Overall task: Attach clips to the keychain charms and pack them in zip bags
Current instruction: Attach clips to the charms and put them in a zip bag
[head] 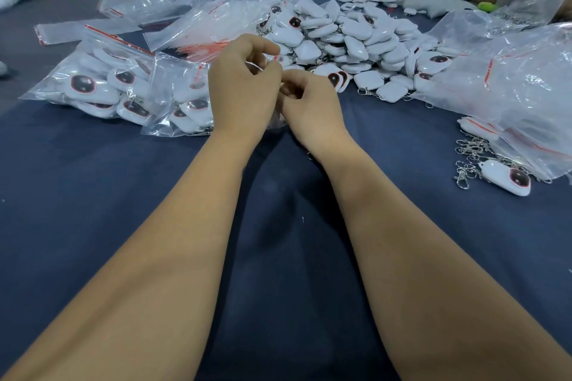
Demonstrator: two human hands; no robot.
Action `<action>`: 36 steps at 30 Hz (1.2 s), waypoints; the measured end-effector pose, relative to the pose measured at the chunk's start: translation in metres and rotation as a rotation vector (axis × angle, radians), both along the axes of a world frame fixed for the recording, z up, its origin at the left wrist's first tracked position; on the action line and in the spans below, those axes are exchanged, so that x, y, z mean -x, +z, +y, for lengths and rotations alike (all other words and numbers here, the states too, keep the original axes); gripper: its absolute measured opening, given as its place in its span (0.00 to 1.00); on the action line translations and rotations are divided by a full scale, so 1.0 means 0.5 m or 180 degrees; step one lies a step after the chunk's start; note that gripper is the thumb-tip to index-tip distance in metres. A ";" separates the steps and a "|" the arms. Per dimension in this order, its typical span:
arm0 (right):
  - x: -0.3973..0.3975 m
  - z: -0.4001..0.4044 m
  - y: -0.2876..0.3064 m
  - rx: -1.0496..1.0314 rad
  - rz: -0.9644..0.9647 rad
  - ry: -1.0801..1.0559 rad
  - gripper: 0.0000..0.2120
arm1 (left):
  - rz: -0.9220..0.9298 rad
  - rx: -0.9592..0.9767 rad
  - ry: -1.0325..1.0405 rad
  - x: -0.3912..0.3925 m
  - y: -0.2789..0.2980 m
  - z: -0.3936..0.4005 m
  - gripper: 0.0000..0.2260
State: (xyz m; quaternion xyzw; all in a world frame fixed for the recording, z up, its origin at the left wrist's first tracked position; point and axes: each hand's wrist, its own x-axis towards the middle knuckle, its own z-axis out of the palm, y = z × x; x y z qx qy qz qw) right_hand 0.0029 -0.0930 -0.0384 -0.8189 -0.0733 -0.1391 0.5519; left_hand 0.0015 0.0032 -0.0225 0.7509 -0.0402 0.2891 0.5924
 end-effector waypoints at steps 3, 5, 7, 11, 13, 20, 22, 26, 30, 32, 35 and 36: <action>0.007 0.000 0.004 -0.0350 0.0134 0.0246 0.15 | 0.0015 -0.0025 0.0019 -0.001 0.000 0.000 0.09; 0.012 0.005 0.008 -0.0698 0.0255 0.0797 0.20 | 0.0007 -0.0050 0.0073 -0.001 -0.001 0.000 0.09; 0.012 0.008 0.013 -0.0776 0.0221 0.0852 0.20 | -0.0011 -0.0093 0.0136 -0.002 0.000 0.000 0.10; -0.008 -0.024 0.015 -0.0609 -0.0054 -0.0338 0.14 | 0.0166 -0.0298 0.0137 -0.010 -0.007 0.001 0.10; -0.015 -0.050 0.009 -0.0327 -0.0094 -0.0810 0.15 | 0.0309 -0.0551 0.0058 -0.014 -0.014 0.002 0.09; -0.026 -0.064 -0.011 0.1414 0.0051 -0.0473 0.32 | 0.0419 -0.1697 0.0103 -0.017 -0.023 0.008 0.17; -0.025 -0.060 -0.017 0.2025 0.0147 -0.0274 0.31 | 0.0360 -0.1831 0.0186 -0.018 -0.022 0.014 0.16; -0.026 -0.059 -0.014 0.1840 0.0040 -0.0612 0.25 | 0.0374 -0.2016 0.0459 -0.015 -0.020 0.023 0.18; -0.031 -0.064 -0.015 0.1858 0.0285 -0.0801 0.20 | 0.0283 -0.2010 0.0617 -0.010 -0.009 0.012 0.16; -0.031 -0.062 -0.017 0.2028 0.0379 -0.0821 0.18 | 0.0288 -0.1795 0.0531 -0.005 -0.007 -0.002 0.13; -0.034 -0.062 -0.015 0.1966 0.0427 -0.0935 0.17 | 0.0475 -0.1470 0.0296 -0.004 -0.013 -0.016 0.13; -0.035 -0.064 -0.014 0.1811 0.0421 -0.0941 0.18 | 0.0551 -0.1357 0.0225 -0.005 -0.015 -0.017 0.14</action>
